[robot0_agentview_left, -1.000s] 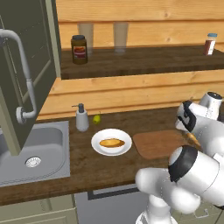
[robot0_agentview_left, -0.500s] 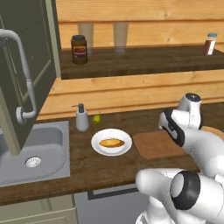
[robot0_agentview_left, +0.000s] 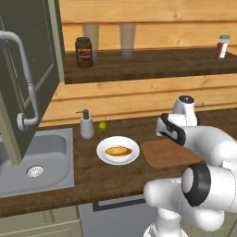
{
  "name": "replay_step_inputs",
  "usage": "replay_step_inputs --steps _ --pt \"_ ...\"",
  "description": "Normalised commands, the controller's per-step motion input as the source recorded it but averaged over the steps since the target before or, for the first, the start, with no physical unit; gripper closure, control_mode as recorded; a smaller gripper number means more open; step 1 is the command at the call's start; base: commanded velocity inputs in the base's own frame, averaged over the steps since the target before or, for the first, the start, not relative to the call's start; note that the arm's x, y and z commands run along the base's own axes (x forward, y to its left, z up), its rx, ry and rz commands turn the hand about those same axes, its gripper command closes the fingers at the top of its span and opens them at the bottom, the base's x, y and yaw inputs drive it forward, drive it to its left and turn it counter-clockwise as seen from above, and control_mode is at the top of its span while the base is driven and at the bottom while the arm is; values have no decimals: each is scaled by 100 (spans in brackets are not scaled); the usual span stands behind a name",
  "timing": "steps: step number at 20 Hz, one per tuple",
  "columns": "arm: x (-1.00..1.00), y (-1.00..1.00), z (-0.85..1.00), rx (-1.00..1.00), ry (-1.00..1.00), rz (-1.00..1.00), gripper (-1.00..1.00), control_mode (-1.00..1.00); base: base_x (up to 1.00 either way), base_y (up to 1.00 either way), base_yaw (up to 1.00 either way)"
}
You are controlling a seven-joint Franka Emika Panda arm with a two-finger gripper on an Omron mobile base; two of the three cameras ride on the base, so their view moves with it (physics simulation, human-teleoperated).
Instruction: From the different types of pastries on the counter, select a croissant and place it on the cutting board. Then retrieve a jar of jam from the cabinet and place it alongside the croissant on the cutting board.
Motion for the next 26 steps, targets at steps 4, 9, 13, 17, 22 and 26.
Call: replay_step_inputs --steps 4,9,13,17,22,26 --pt "11 25 -42 -6 2 14 100 -100 0 0 0" --pt "13 17 -30 -4 0 14 100 -100 0 0 0" --pt "2 4 -15 0 0 13 100 -100 0 0 0" --pt "0 1 -2 0 0 11 100 -100 0 0 0" --pt "1 15 -40 -5 0 13 100 -100 0 0 0" --pt "2 9 -29 -2 0 12 100 -100 0 0 0"
